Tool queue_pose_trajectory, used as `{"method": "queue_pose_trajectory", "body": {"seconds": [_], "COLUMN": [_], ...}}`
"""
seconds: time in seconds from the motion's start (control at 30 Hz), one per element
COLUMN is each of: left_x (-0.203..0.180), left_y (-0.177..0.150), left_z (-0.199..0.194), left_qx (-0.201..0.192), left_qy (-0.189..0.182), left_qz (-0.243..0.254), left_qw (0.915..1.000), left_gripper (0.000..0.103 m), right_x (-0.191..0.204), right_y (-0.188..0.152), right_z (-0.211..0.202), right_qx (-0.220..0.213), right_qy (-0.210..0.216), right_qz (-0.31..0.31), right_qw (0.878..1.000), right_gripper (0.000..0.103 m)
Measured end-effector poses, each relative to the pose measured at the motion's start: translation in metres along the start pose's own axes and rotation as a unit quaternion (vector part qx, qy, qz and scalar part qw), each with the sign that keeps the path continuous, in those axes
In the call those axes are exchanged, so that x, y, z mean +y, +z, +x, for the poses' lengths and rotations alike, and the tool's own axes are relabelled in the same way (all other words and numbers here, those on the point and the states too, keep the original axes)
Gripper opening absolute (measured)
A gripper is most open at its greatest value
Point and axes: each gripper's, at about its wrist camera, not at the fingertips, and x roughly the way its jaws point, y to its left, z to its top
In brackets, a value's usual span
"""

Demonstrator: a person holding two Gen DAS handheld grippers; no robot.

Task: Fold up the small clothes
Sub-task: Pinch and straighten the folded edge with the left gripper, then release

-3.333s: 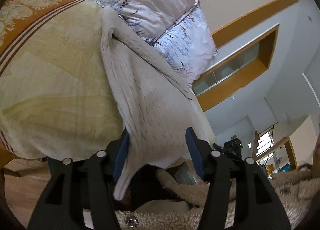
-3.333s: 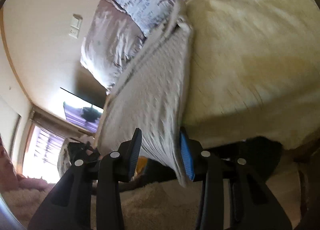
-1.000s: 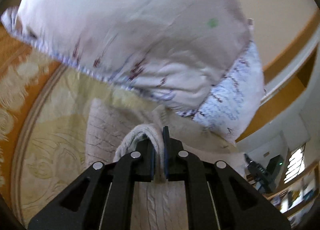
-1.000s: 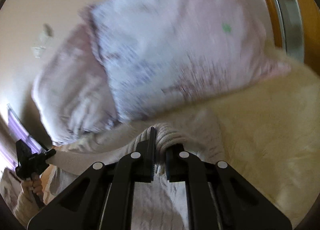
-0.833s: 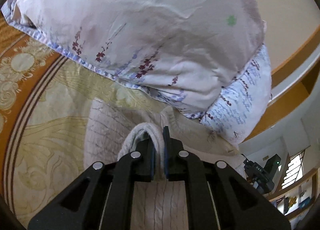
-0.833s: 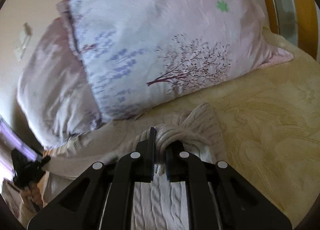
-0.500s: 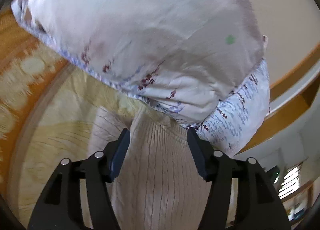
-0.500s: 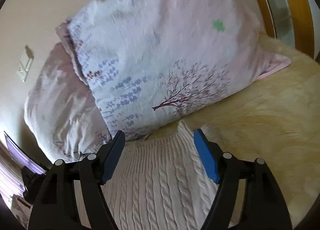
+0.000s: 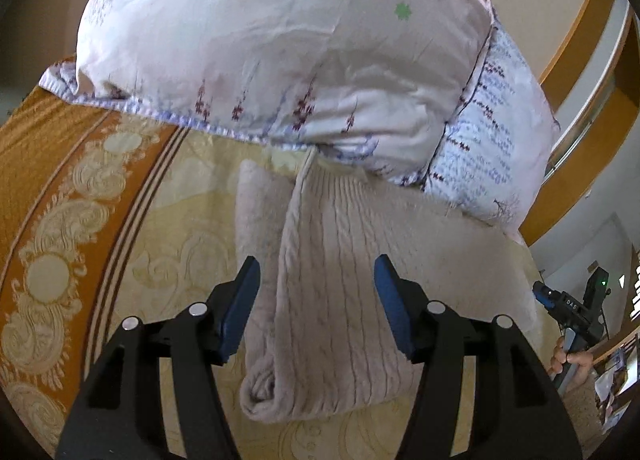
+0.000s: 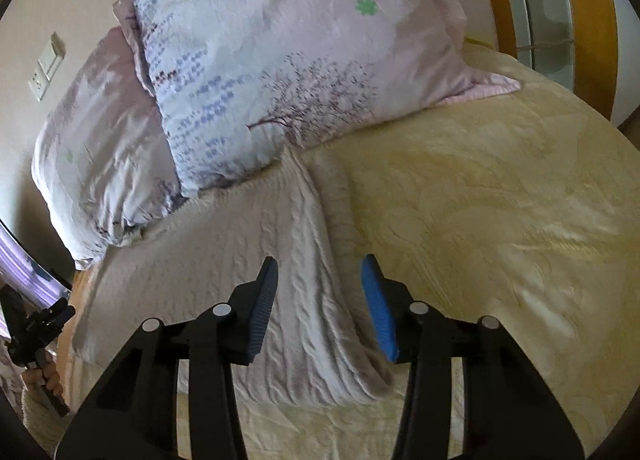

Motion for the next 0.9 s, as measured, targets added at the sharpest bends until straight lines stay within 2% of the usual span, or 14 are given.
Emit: {"method": "queue_pose_trajectory", "body": {"seconds": [0.1,0.17,0.23,0.27,0.3,0.33,0.37,0.4,0.6,0.7,0.83,0.9], "left_x": [0.002,0.001,0.001,0.002,0.004,0.006,0.009,0.012,0.016,0.017,0.020,0.020], "left_y": [-0.005,-0.009,-0.012,-0.013,-0.014,-0.014,-0.015,-0.014,-0.015,-0.019,-0.024,-0.025], "left_z": [0.007,0.012,0.016,0.018,0.020,0.021,0.021,0.020,0.006,0.001,0.009,0.015], "left_qx": [0.015,0.026,0.035,0.041,0.047,0.051,0.053,0.053,0.051,0.051,0.059,0.061], "left_qy": [0.004,0.003,0.005,0.006,0.005,0.003,0.000,-0.003,-0.013,-0.014,-0.007,-0.004], "left_qz": [-0.002,0.002,0.005,0.003,-0.002,-0.006,-0.012,-0.018,-0.010,-0.004,-0.003,-0.002], "left_qw": [0.9999,0.9996,0.9994,0.9991,0.9989,0.9987,0.9985,0.9984,0.9986,0.9986,0.9982,0.9981], "left_gripper": [0.054,0.048,0.031,0.025,0.012,0.008,0.008,0.008,0.007,0.007,0.007,0.008], "right_x": [0.000,0.002,0.005,0.005,0.006,0.005,0.005,0.005,0.009,0.007,0.001,0.004], "right_y": [-0.006,-0.010,-0.014,-0.014,-0.014,-0.013,-0.013,-0.012,-0.016,-0.022,-0.030,-0.029], "right_z": [0.005,0.009,0.009,0.008,0.006,0.003,0.000,-0.004,-0.022,-0.021,-0.001,0.001], "right_qx": [0.016,0.026,0.021,0.018,0.013,0.008,0.001,-0.005,-0.019,-0.011,0.021,0.019], "right_qy": [-0.003,-0.006,-0.017,-0.016,-0.015,-0.013,-0.011,-0.009,-0.004,-0.017,-0.058,-0.069], "right_qz": [-0.008,-0.017,-0.031,-0.032,-0.030,-0.028,-0.025,-0.023,-0.020,-0.014,-0.009,-0.015], "right_qw": [1.000,1.000,0.999,0.999,0.999,1.000,1.000,1.000,1.000,1.000,0.998,0.997], "right_gripper": [0.045,0.035,0.024,0.022,0.018,0.015,0.014,0.008,0.008,0.008,0.008,0.008]}}
